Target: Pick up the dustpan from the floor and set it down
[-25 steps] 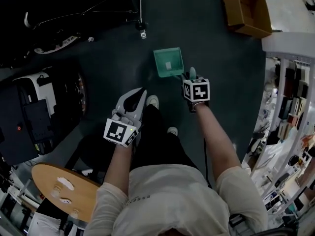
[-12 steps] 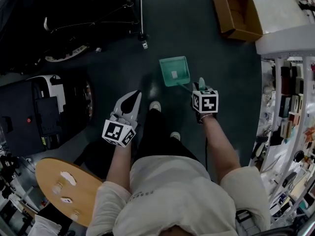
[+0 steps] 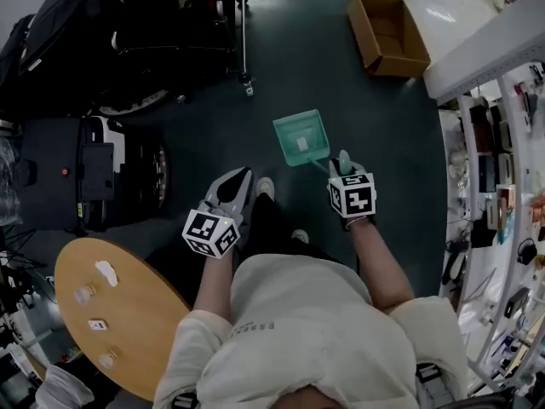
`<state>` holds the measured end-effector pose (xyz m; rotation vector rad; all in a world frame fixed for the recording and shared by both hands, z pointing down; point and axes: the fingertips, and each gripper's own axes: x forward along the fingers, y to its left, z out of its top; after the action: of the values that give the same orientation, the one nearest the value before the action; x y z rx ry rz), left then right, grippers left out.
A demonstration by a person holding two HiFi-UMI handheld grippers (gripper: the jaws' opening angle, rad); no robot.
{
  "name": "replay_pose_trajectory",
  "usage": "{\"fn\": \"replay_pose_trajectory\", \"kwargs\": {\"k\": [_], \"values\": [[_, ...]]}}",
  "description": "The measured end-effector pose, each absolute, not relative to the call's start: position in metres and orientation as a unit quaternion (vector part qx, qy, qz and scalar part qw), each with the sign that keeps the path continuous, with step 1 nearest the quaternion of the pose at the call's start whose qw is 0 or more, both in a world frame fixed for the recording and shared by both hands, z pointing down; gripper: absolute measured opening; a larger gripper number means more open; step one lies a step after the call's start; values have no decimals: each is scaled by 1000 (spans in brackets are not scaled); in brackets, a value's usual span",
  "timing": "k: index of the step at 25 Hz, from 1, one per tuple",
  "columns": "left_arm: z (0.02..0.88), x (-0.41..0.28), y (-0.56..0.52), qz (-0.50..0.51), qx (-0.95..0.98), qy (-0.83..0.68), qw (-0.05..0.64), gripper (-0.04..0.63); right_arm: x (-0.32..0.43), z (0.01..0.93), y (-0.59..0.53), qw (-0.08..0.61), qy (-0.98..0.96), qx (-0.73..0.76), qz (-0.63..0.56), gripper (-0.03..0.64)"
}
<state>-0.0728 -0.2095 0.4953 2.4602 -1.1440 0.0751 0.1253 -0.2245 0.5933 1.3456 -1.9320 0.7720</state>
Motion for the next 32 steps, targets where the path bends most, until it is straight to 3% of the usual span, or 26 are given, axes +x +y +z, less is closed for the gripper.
{"fn": "replay_pose_trajectory", "kwargs": {"k": [4, 15, 32], "values": [[482, -50, -151, 33, 890, -415, 184, 17, 141, 579, -165, 320, -753, 497, 289, -11], [505, -45, -71, 71, 873, -440, 195, 17, 167, 600, -67, 346, -745, 473, 319, -11], [501, -50, -95, 74, 875, -446, 175, 17, 160, 610, -89, 370, -743, 460, 316, -10]]}}
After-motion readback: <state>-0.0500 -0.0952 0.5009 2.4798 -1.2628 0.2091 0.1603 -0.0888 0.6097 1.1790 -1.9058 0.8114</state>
